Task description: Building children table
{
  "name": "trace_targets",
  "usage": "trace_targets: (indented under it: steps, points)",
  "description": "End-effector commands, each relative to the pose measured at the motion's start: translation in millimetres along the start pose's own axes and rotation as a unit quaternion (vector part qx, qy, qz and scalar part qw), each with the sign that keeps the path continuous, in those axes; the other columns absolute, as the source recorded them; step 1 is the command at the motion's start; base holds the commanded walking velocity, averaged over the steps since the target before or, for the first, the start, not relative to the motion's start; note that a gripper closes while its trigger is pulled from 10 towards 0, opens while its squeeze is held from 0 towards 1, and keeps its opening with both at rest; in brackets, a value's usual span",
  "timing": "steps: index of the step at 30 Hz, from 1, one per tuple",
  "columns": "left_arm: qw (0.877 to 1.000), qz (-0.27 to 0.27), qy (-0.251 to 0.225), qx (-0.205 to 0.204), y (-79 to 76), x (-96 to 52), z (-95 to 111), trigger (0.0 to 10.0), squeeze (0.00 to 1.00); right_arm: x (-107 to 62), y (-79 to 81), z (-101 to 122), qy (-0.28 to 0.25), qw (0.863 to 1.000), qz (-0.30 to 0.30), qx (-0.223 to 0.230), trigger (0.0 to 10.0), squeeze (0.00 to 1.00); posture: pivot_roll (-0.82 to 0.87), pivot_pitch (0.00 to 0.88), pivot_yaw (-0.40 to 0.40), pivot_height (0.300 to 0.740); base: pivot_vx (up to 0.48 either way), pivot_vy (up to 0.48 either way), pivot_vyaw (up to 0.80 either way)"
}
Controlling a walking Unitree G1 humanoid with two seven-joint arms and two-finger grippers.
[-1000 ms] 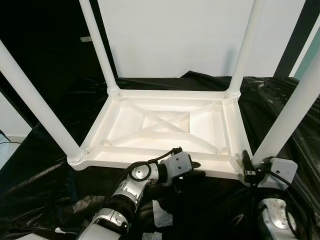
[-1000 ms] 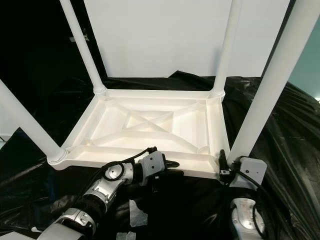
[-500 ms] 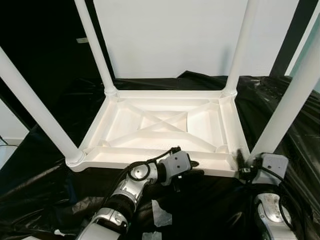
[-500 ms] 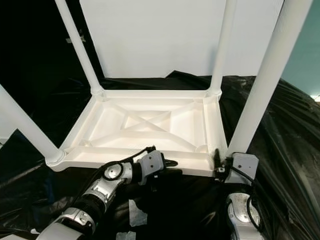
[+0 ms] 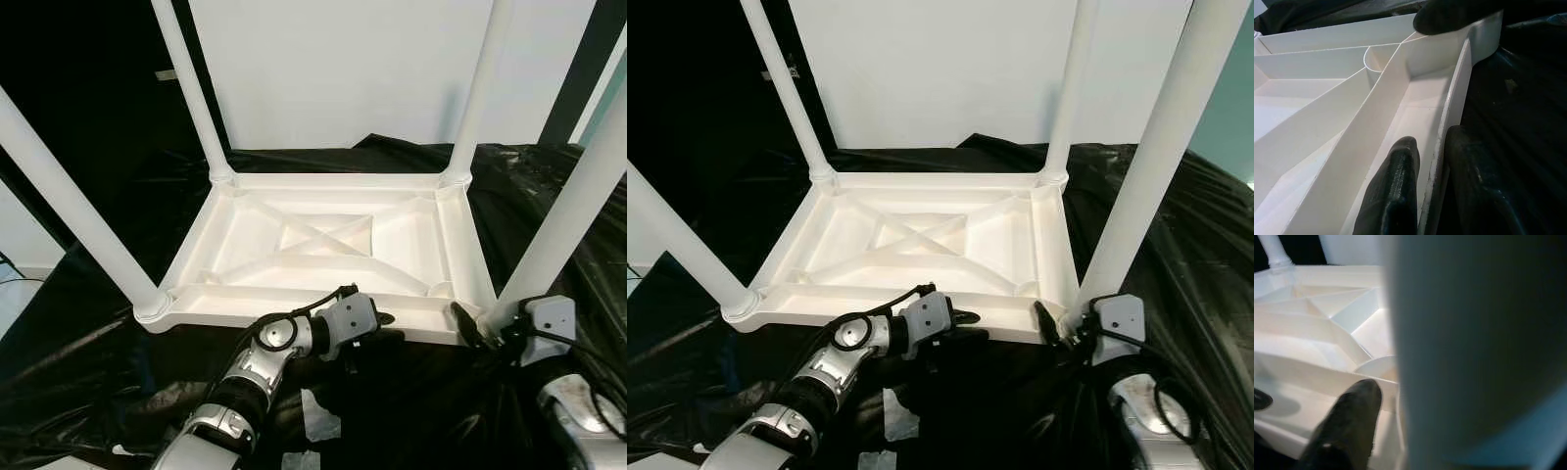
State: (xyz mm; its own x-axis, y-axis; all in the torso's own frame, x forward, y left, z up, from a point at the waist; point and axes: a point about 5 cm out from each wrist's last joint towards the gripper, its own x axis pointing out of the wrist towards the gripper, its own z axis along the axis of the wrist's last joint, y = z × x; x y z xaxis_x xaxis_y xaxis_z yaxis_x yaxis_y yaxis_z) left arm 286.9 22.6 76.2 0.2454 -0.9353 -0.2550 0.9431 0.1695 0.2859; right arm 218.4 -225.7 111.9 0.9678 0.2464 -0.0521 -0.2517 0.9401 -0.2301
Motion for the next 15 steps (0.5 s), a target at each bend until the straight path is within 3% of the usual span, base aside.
trace_targets:
  steps: [1,4,8,15]
  points:
    - [0.996,0.035,0.069,-0.053,-20.4,-0.5,-33,10.0,0.0,2.3,5.0,3,-0.006,1.0,0.023,0.005,0.0,0.0,-0.09,0.0,0.063,0.74,0.0,0.0,0.0]
    - [0.996,0.035,0.07,-0.053,-20.1,-1.1,-33,10.0,0.0,1.8,3.1,-1,0.01,1.0,0.024,-0.015,0.0,0.0,-0.09,0.0,0.063,0.74,0.0,0.0,0.0]
    - [0.996,0.035,0.07,-0.053,-20.0,-1.5,-34,10.0,0.0,1.2,7.3,-6,0.027,0.999,0.028,-0.008,0.0,0.0,-0.09,0.0,0.062,0.74,0.0,0.0,0.0]
    - [0.996,0.034,0.069,-0.053,-20.9,-1.7,-34,10.0,0.0,-4.4,31.9,-18,0.043,0.998,-0.027,0.049,0.0,0.0,-0.09,0.0,0.06,0.74,0.0,0.0,0.0]
